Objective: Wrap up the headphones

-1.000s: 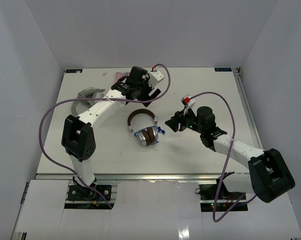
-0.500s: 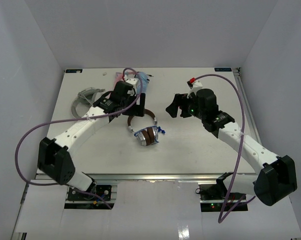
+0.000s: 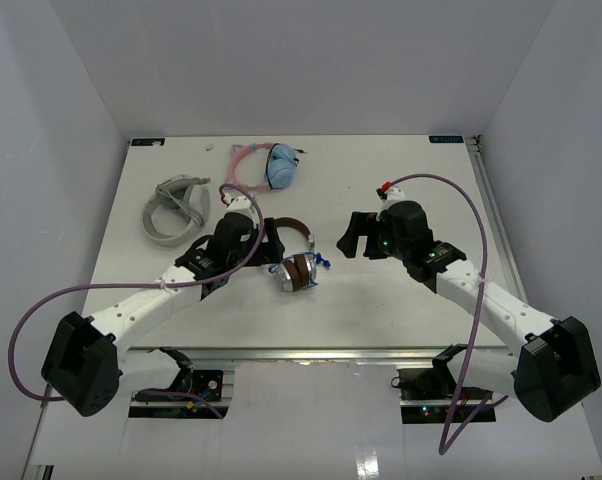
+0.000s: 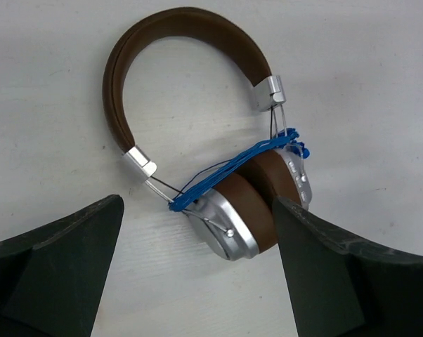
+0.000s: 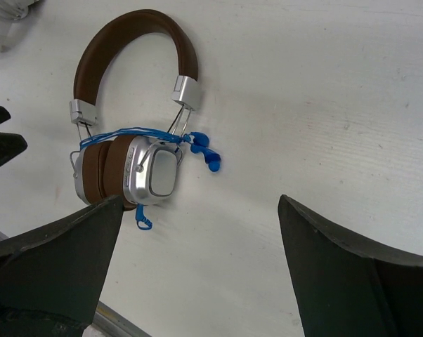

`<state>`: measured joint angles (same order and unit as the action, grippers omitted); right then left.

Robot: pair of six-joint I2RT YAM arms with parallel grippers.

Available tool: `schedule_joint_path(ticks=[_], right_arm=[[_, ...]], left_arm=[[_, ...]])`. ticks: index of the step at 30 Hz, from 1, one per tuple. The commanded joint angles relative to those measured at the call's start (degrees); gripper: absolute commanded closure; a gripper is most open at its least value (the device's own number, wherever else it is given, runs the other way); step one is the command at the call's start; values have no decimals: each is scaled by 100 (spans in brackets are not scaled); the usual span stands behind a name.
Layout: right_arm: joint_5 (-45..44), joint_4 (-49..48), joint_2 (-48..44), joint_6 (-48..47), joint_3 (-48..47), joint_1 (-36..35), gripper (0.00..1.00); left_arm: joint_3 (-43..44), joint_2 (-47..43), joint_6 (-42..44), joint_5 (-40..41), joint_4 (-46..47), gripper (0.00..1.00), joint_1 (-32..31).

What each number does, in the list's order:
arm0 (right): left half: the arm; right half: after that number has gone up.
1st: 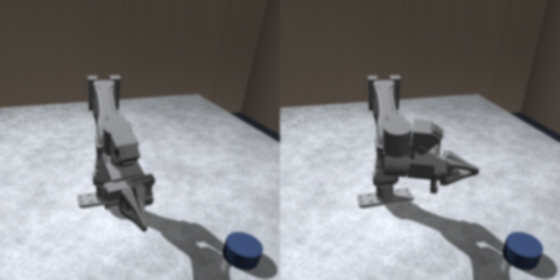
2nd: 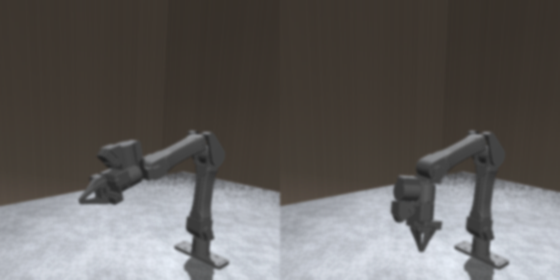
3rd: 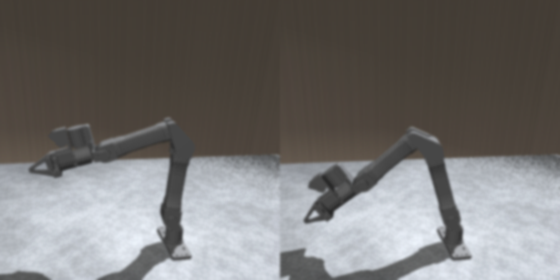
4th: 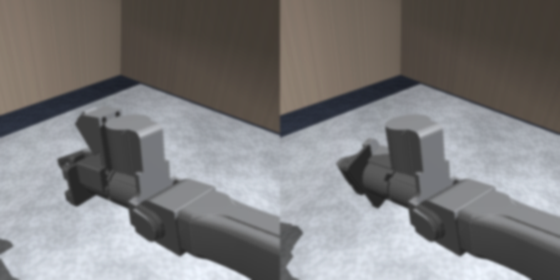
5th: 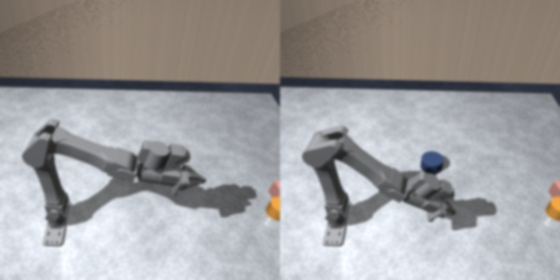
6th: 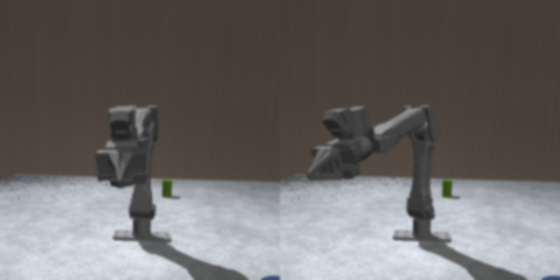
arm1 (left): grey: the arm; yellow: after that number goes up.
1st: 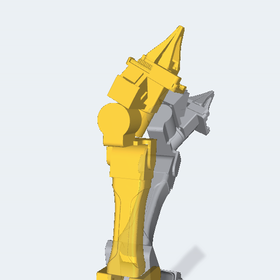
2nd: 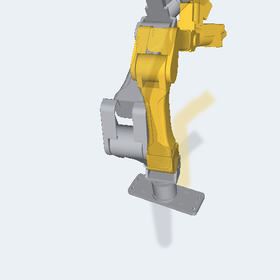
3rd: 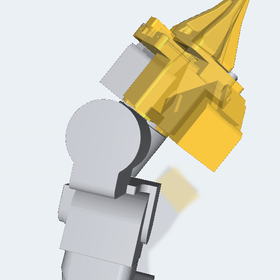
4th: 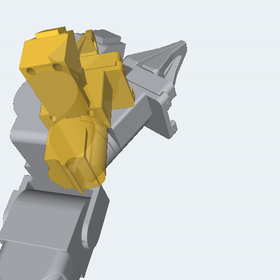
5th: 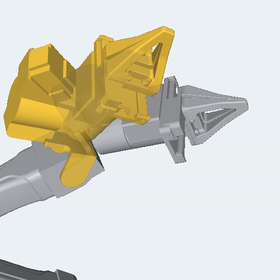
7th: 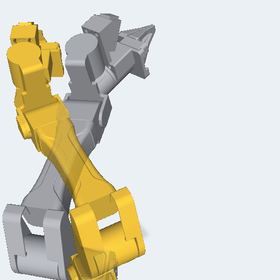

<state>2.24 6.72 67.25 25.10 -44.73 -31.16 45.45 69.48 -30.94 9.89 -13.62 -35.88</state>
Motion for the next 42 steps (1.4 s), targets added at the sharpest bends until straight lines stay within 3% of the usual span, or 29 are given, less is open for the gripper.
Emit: schedule_joint_path(ticks=[1, 8, 23, 42], right_arm=[[-192, -400, -209, 48, 58, -51, 2], [-131, -464, -215, -134, 120, -89, 2], [100, -539, -402, -269, 157, -179, 2], [73, -558, -615, -329, 209, -179, 2]], left_arm=[[-865, -910, -39, 217, 1045, 2, -7], [-1009, -1311, 35, -192, 1204, 2, -16], [-1331, -2016, 103, 413, 1219, 2, -138], [-1363, -2023, 140, 592, 1222, 2, -139]])
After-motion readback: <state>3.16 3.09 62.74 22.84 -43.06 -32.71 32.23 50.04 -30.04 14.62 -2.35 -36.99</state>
